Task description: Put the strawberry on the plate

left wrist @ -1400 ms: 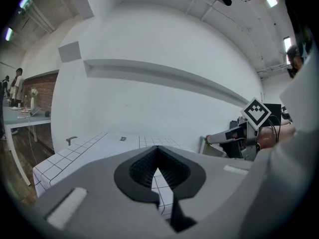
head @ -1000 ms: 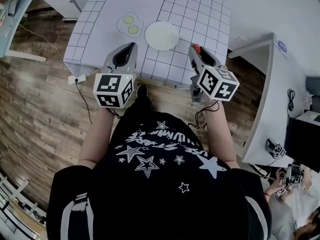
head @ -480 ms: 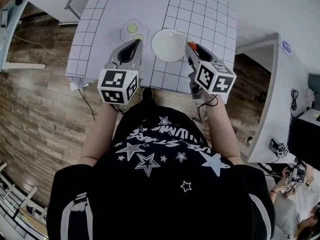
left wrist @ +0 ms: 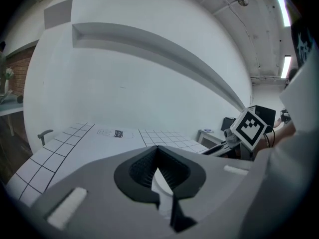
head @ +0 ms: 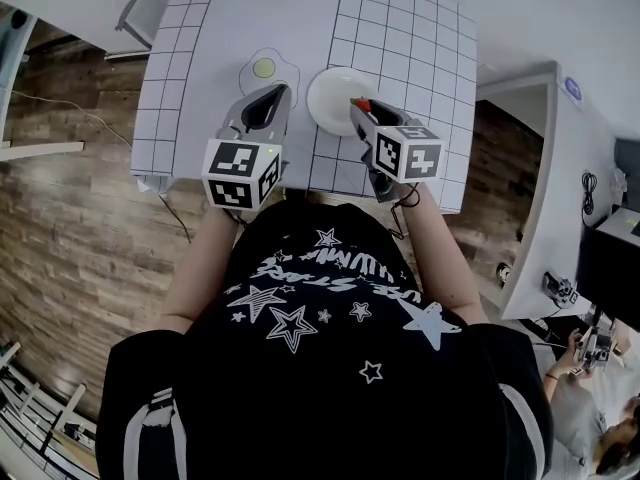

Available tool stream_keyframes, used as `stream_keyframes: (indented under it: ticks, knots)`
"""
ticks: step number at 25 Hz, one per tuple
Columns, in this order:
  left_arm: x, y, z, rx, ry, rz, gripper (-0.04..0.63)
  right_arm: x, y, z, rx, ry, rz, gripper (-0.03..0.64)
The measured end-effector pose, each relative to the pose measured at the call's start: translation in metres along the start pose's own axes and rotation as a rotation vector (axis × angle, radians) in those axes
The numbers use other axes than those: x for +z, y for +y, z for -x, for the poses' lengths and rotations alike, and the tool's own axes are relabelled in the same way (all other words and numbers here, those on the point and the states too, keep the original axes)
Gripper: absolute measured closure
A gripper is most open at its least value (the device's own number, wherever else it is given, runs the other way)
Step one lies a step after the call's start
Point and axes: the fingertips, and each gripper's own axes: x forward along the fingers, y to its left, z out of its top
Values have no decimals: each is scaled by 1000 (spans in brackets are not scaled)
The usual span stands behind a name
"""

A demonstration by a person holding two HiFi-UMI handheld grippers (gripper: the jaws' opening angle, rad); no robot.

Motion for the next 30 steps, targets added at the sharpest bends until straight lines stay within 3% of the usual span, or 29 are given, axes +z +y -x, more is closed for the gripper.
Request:
stream_keyframes:
  ticks: [15, 23, 30]
  knots:
    - [-22, 25, 0, 4, 47, 43, 589, -7, 0, -60, -6, 103, 37, 474]
    - [-19, 26, 3, 3, 36, 44, 589, 11, 2, -57, -21, 49, 75, 468]
    - [-17, 25, 5, 0, 28, 37, 589, 21, -13, -41, -73, -15, 21, 468]
